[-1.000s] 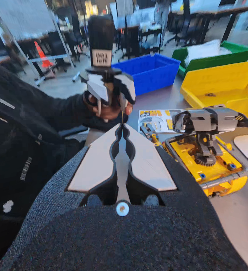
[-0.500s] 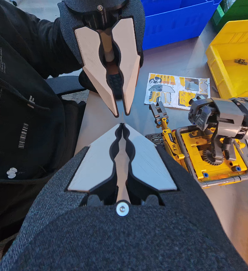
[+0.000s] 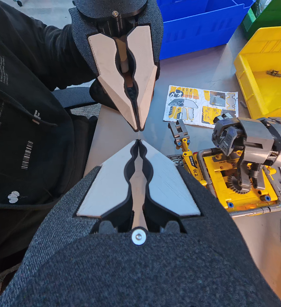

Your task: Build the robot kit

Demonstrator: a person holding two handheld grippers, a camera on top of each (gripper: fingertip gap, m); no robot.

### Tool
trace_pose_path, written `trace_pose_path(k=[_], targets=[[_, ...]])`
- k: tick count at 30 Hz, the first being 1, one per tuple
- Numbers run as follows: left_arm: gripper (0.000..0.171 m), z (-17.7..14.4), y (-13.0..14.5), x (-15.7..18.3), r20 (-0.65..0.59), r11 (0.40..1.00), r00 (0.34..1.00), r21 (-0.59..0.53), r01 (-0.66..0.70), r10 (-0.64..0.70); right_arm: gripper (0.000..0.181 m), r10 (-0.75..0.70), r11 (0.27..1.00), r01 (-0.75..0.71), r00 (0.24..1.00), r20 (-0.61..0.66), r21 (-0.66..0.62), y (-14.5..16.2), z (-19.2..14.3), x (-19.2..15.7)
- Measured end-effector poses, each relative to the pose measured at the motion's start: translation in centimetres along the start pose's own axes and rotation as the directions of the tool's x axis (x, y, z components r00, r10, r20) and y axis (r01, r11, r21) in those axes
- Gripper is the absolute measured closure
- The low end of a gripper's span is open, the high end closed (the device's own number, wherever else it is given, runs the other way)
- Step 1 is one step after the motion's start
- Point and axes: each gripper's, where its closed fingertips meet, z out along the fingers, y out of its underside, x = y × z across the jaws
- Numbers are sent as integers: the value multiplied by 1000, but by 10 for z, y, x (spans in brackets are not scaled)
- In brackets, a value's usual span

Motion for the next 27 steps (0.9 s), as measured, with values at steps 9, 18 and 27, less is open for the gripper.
trace_pose_path(k=[9, 18, 27], targets=[[171, -24, -41, 1, -127, 904, 976, 371, 211, -176, 158, -37, 941, 28, 999, 20, 337, -30, -23, -4], [171, -52, -51, -37, -438, 389, 783, 693, 607, -442, 157, 92, 701, -73, 996, 12, 710, -38, -37, 1], [171, -37, -44, -38, -478, 300, 744, 706, 642, -468, 165, 237, 568, -187, 970, 59, 802, -44, -42, 20]])
